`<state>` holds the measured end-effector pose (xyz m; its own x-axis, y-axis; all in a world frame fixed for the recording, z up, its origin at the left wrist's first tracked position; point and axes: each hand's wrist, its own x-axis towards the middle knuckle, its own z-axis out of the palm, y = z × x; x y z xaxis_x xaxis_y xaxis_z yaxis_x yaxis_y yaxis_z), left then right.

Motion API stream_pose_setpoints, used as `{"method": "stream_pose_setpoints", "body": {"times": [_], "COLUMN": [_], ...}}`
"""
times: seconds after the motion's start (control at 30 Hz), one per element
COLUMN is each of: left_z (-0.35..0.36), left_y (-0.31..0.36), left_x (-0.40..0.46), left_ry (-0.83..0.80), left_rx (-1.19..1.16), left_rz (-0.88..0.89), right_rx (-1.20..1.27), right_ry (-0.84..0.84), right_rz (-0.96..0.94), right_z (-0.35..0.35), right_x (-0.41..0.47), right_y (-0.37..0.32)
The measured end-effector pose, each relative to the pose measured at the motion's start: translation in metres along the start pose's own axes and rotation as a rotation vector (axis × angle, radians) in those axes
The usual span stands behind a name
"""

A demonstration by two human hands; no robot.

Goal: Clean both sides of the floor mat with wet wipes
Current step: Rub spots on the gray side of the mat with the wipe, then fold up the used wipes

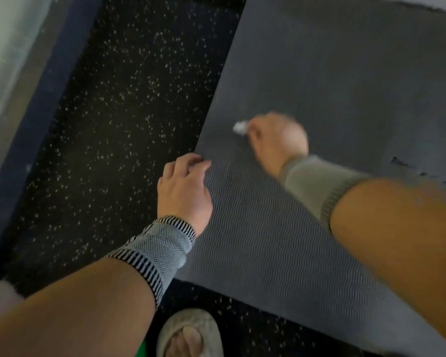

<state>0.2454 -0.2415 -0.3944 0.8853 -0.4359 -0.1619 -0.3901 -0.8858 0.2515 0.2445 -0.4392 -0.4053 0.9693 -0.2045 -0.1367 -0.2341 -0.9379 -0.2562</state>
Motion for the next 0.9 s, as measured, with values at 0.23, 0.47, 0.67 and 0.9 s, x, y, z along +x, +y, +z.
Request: {"method": "stream_pose_setpoints", "body": {"times": [0.23,0.47,0.67,0.9], "left_z": [-0.022,-0.099,-0.184,-0.221], "left_y": [0.006,0.068,0.141,0.185], "left_x": [-0.036,-0.085,-0.109,-0.146], "left_ry": [-0.099,-0.241,-0.43,-0.53], "left_rx": [-0.02,-0.205,-0.34,-0.35], "left_rz": [-0.081,-0.098,-0.039,0.045], "right_rx": [0.017,0.325,0.419,0.563], "right_ry": [-0.387,-0.282,-0.177,-0.079], "right_rz": [-0.392,0.072,0.341,0.523], "right_z": [0.017,-0.098,-0.212,-0.243], "right_x": [-0.12,-0.175,-0.221,-0.297], "right_y": [-0.054,-0.035,-0.04,-0.047]}}
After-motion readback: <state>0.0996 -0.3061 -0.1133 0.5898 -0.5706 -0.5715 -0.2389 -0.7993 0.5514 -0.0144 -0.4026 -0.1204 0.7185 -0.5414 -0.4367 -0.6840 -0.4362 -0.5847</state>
